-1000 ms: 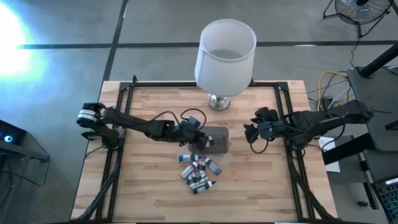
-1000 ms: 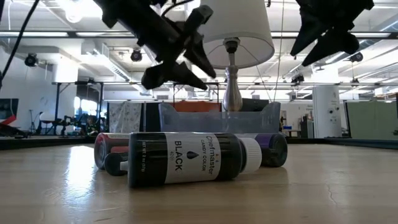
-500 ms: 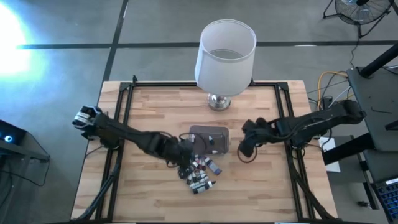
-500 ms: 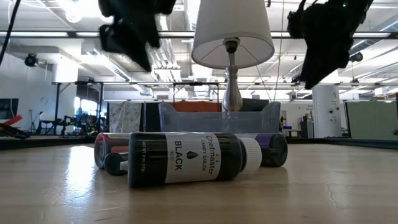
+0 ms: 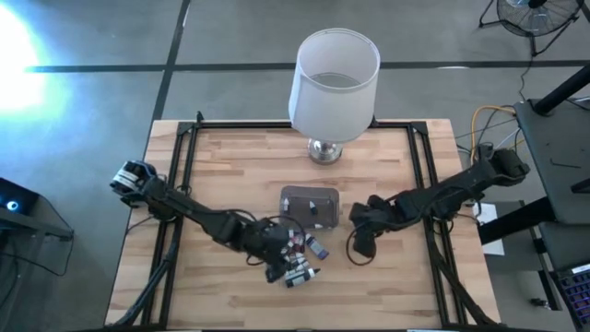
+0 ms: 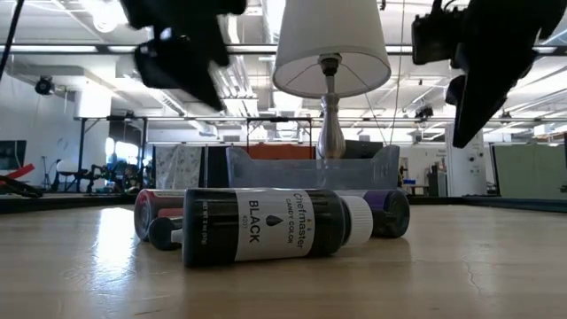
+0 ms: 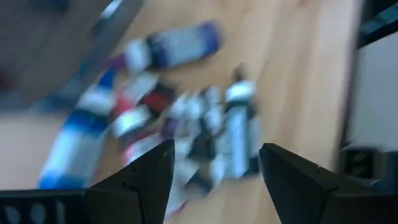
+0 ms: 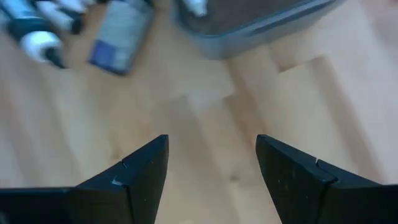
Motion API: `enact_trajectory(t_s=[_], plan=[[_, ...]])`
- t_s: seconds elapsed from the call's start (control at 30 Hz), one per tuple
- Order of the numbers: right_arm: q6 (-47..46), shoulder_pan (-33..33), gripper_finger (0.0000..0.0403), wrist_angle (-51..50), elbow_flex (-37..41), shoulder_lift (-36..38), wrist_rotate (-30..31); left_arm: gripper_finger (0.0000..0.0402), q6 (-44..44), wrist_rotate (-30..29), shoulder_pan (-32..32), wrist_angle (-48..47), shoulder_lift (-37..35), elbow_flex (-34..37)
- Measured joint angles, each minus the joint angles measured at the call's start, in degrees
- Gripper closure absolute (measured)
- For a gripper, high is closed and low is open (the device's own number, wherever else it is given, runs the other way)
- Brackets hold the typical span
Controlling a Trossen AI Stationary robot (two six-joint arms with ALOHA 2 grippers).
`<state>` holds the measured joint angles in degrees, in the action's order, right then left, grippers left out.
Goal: Pick & Place food coloring
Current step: Adjust the big food colorings on the table
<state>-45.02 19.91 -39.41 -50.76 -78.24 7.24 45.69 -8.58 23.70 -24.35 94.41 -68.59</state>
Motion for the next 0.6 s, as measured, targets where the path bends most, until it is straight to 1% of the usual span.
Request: enact_trajectory(t_s=[0.07, 0.1, 0.2, 0.37, 0.5, 0.6], plan=[[-0.97, 0.88, 0.0168, 3.54, 0.31, 0.00, -1.39, 0.0189, -0.37, 1.34, -0.02, 6.38, 1.32, 1.33], [-1.30, 1.05, 0.0168, 5.57, 0.48, 0.00, -1.50, 0.0189, -0.02, 1.74, -0.06, 8.04, 2.11, 2.08], [-2.11, 1.22, 0.0168, 12.21, 0.74, -0.81, -1.40, 0.0189, 2.37, 1.87, -0.35, 9.91, 5.37, 3.43], [-4.01, 1.21, 0.0168, 18.95, 0.72, -4.01, -1.31, 0.0189, 5.44, 1.57, -0.59, 10.32, 10.45, 3.20], [-6.15, 1.60, 0.0168, 22.47, 0.74, -6.47, -1.46, 0.0189, 8.12, 0.65, -0.50, 10.05, 11.68, 3.10], [-7.15, 2.06, 0.0168, 25.12, 0.74, -8.08, -1.45, 0.0189, 9.83, -3.43, -0.50, 7.89, 11.36, 3.18]])
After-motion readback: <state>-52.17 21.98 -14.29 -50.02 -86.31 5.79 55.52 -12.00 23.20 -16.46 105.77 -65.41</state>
